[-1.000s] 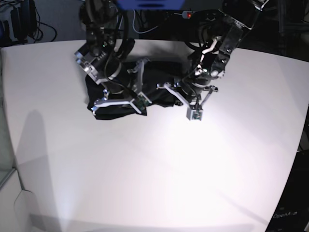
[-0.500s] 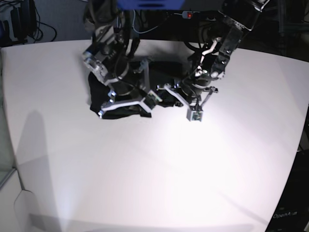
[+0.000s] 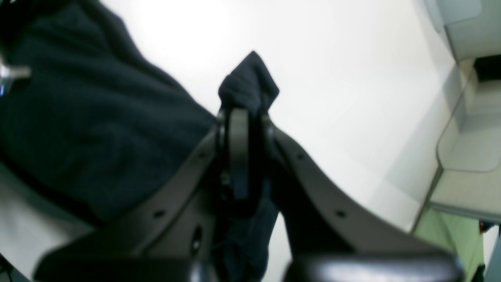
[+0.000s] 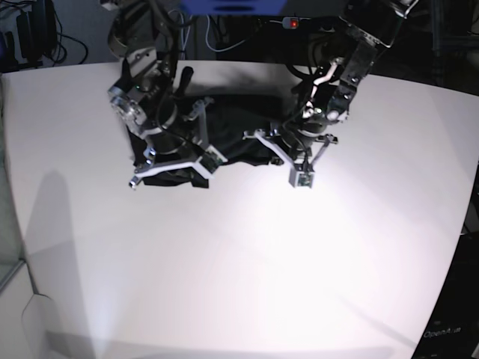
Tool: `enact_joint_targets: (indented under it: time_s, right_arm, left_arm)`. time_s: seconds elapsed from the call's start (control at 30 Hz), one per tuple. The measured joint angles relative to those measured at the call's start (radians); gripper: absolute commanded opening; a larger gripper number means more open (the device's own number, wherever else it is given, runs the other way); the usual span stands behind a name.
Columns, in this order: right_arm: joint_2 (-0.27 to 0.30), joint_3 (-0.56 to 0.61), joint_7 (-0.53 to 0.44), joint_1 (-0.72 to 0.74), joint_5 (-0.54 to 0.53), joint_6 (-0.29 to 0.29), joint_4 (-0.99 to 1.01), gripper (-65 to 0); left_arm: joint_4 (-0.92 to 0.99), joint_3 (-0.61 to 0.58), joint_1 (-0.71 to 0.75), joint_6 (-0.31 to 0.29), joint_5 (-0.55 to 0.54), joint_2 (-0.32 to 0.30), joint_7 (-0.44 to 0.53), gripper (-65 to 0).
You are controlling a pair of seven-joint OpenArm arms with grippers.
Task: Fold the T-shirt properly
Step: 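Carry the right gripper's end over onto the bundle beside the left gripper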
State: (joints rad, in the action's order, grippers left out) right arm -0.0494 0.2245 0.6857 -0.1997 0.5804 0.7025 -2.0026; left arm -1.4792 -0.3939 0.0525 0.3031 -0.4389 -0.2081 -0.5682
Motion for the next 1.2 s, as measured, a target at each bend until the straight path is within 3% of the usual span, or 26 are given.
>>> enact_joint_targets:
  time_s: [0.13, 0.3, 0.5, 0.63, 0.77, 1.0, 1.2]
  right_arm:
    - [-0.003, 0.004, 0.002, -0.056, 0.003, 0.000, 0.000, -65.0]
    - [-0.088, 0.018, -0.006, -0.097, 0.000, 0.000, -0.003, -65.0]
    - [-0.101, 0.114, -0.003, -0.092, 0.012, 0.000, -0.004, -64.8]
    - [-0.094, 0.177, 0.023, -0.084, 0.098, 0.000, -0.004, -64.9]
    - [-0.098, 0.267, 0.007, -0.086, 0.104, 0.000, -0.003, -65.0]
    - [-0.098, 0.289, 0.000, -0.092, 0.096, -0.001, 0.005, -65.0]
    - [-0.098, 0.293, 0.006, -0.089, 0.096, 0.000, 0.010, -65.0]
  left_arm:
    - [0.027, 0.000, -0.006, -0.014, 0.000, 0.000, 0.032, -65.0]
    - [0.078, 0.000, -0.047, -0.017, -0.004, 0.009, 0.039, -65.0]
    - [0.078, 0.000, -0.045, -0.019, -0.007, 0.010, 0.047, -65.0]
    - [0.073, 0.000, -0.044, -0.019, -0.007, 0.009, 0.046, -65.0]
    - [0.019, 0.001, -0.015, 0.009, 0.006, -0.002, 0.019, -65.0]
    - [-0.051, 0.011, 0.026, 0.020, 0.008, -0.039, -0.017, -65.0]
    - [-0.152, 0.130, 0.137, 0.013, -0.004, -0.063, -0.066, -65.0]
